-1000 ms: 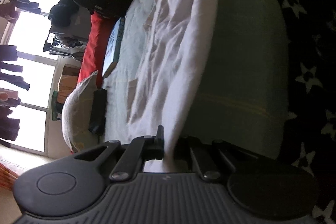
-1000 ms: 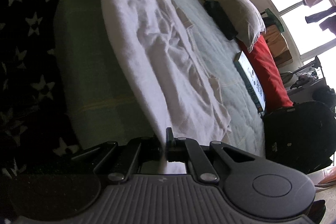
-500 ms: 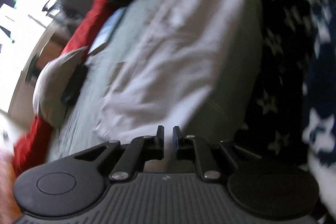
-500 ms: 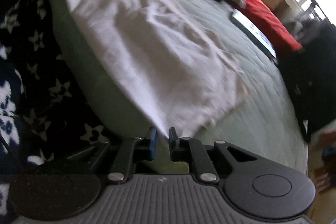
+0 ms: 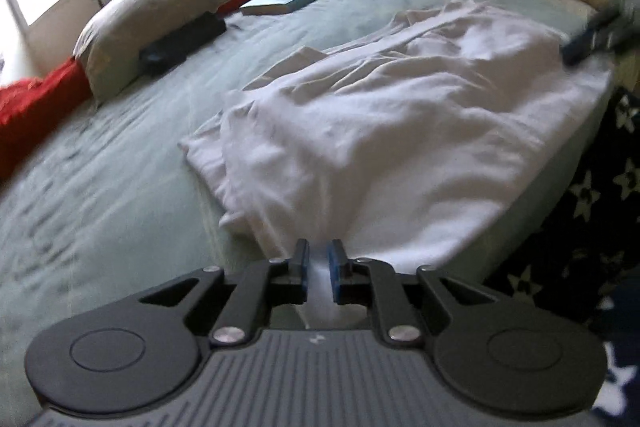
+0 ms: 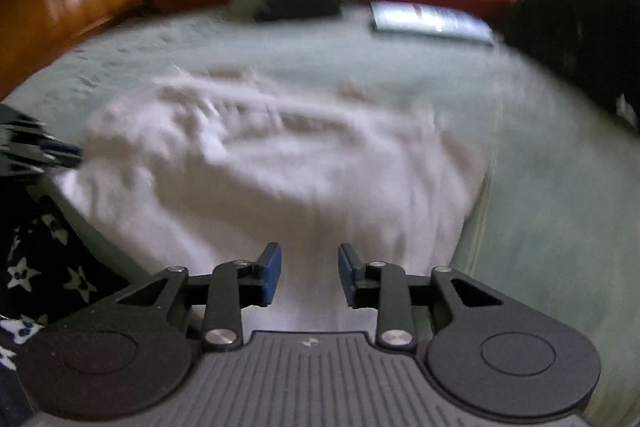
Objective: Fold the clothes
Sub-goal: 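Open both grippers and lift them off the shirt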
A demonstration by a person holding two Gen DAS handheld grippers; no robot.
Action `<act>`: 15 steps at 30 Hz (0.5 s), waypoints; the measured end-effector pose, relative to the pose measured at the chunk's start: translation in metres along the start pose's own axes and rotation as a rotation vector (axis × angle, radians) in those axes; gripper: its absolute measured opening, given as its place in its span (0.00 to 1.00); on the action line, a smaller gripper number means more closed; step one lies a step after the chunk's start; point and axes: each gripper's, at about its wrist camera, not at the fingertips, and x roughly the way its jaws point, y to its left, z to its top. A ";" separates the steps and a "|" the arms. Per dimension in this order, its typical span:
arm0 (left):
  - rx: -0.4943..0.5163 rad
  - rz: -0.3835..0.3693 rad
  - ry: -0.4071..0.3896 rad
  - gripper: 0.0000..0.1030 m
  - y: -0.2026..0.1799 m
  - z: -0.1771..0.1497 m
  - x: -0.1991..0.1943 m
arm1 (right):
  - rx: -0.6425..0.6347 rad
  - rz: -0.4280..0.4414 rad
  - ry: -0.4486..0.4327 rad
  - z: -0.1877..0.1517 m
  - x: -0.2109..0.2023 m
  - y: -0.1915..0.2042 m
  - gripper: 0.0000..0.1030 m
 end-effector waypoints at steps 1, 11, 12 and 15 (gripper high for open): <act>-0.012 0.000 -0.001 0.16 0.004 0.000 -0.005 | 0.023 -0.004 0.020 -0.005 0.006 -0.003 0.38; -0.085 -0.063 -0.186 0.51 0.014 0.071 0.005 | 0.066 -0.009 -0.193 0.042 -0.008 0.004 0.52; -0.105 -0.079 -0.193 0.51 0.013 0.076 0.014 | 0.072 -0.004 -0.200 0.046 -0.001 0.003 0.52; -0.181 -0.133 -0.175 0.51 0.014 0.081 0.042 | 0.110 -0.011 -0.184 0.051 0.028 -0.005 0.52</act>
